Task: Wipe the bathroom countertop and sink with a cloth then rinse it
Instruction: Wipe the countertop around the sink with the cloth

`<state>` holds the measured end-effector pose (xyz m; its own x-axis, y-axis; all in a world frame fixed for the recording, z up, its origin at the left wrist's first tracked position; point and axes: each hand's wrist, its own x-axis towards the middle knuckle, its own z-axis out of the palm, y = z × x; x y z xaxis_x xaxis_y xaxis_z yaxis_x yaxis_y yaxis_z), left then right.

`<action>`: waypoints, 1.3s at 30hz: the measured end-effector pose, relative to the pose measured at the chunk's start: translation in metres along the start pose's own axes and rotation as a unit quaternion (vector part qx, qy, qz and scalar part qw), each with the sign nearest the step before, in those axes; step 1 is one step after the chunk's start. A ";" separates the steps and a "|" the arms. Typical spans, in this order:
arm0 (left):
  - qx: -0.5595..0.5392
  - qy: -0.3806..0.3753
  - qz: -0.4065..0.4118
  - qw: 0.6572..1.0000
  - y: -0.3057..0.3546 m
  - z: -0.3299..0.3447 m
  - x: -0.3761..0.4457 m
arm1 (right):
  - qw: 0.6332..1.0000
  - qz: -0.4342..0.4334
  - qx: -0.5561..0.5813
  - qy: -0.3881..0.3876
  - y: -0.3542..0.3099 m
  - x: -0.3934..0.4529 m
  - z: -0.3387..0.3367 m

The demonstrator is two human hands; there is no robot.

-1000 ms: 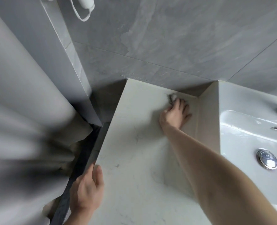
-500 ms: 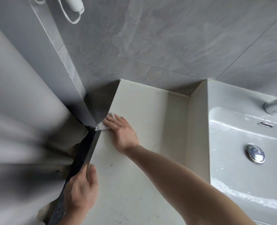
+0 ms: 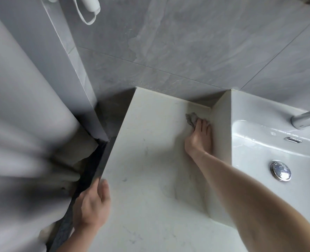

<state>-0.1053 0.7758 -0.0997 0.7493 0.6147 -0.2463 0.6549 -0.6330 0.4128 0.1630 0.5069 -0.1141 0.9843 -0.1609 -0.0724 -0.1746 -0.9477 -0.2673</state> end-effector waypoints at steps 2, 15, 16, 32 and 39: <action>0.002 -0.001 0.010 1.000 -0.001 0.000 0.001 | 0.998 0.041 0.027 0.027 -0.007 -0.035 0.009; 0.000 -0.003 0.011 1.000 0.001 -0.004 0.002 | 0.992 -0.080 0.102 0.006 0.049 -0.260 0.014; 0.000 -0.004 0.010 1.000 0.001 -0.003 0.002 | 0.990 -0.079 0.120 0.008 0.049 -0.265 0.013; -0.002 -0.001 0.028 1.000 -0.009 0.008 0.008 | 0.980 -0.132 0.119 -0.092 -0.141 -0.051 0.022; -0.006 0.006 0.038 0.999 -0.010 0.007 0.006 | 0.914 -0.362 0.119 -0.142 -0.128 -0.160 0.037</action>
<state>-0.1065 0.7828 -0.1116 0.7961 0.5702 -0.2028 0.5941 -0.6727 0.4410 0.0268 0.6644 -0.1033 0.8032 0.5949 -0.0310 0.4866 -0.6852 -0.5420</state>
